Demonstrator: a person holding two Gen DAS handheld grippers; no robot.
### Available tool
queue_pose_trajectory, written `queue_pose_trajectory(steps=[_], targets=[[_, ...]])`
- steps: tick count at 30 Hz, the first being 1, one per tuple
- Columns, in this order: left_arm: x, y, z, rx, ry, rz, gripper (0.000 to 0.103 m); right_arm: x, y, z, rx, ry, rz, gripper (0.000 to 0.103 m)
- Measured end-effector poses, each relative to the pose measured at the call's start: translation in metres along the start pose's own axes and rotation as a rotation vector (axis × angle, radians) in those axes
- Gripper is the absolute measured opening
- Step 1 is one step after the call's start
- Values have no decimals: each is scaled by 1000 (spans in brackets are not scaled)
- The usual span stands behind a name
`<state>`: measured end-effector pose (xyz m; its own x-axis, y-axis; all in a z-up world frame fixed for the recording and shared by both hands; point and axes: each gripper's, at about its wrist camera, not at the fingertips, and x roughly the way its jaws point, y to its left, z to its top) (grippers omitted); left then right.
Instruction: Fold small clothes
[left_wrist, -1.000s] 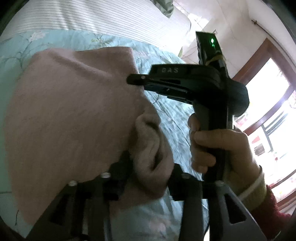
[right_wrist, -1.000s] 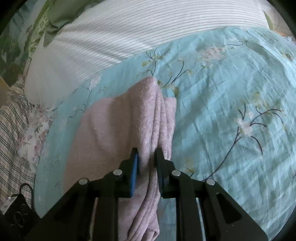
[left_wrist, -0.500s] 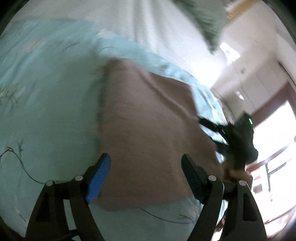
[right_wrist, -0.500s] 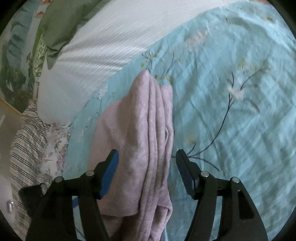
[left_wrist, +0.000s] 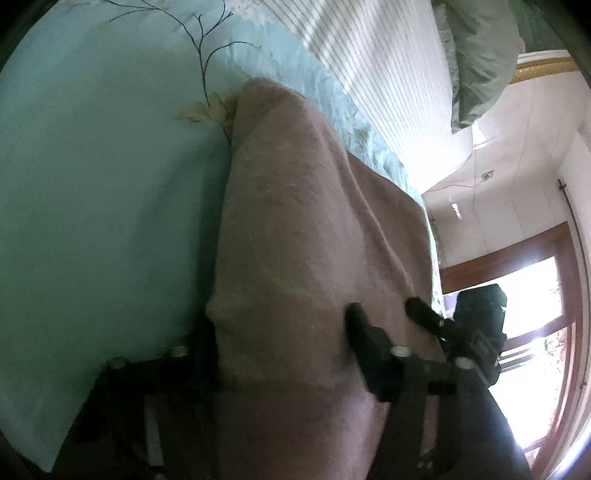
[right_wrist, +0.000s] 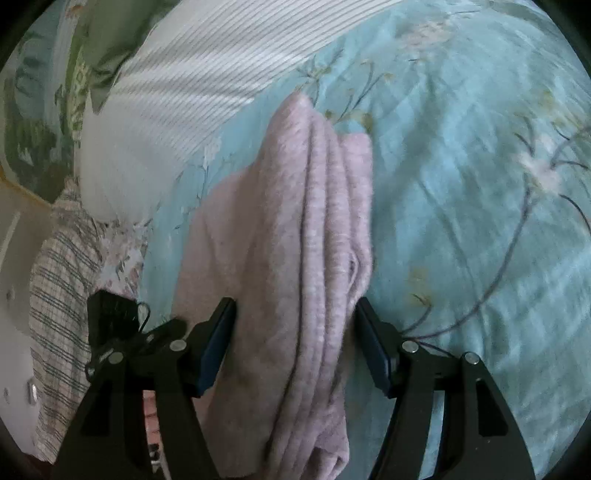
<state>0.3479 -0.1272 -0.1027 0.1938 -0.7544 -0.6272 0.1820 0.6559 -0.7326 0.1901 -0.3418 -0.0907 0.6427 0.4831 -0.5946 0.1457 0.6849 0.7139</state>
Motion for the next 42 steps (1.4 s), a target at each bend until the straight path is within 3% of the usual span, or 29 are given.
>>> queue_pose_trajectory(steps=[2,5,11,19,24,28,34,38,42], targets=[[-8,-6,-4,31,-18,-10,40,4,4,2,-13,19,-16,46],[-31,-18,-14,66,-55,-34,34,-2,14,0,-21,15,9,34],[-110,-22,-44,102,-157,-4,34,0,59,-12,-92,17,99,32],[-216,15,-74,96,-306,144,34,68,130,-38,-179,99,269,32],[-248,55,-86,44,-335,203,34,109,160,-51,-220,156,289,32],[-236,86,-93,-28,-304,242,36,129,171,-62,-271,194,230,32],[-227,102,-102,-75,-328,274,56,141,162,-67,-263,212,189,36],[-227,94,-104,-56,-334,327,59,141,158,-68,-254,199,151,58],[-258,85,-113,-30,-405,386,59,133,159,-67,-234,193,123,65]])
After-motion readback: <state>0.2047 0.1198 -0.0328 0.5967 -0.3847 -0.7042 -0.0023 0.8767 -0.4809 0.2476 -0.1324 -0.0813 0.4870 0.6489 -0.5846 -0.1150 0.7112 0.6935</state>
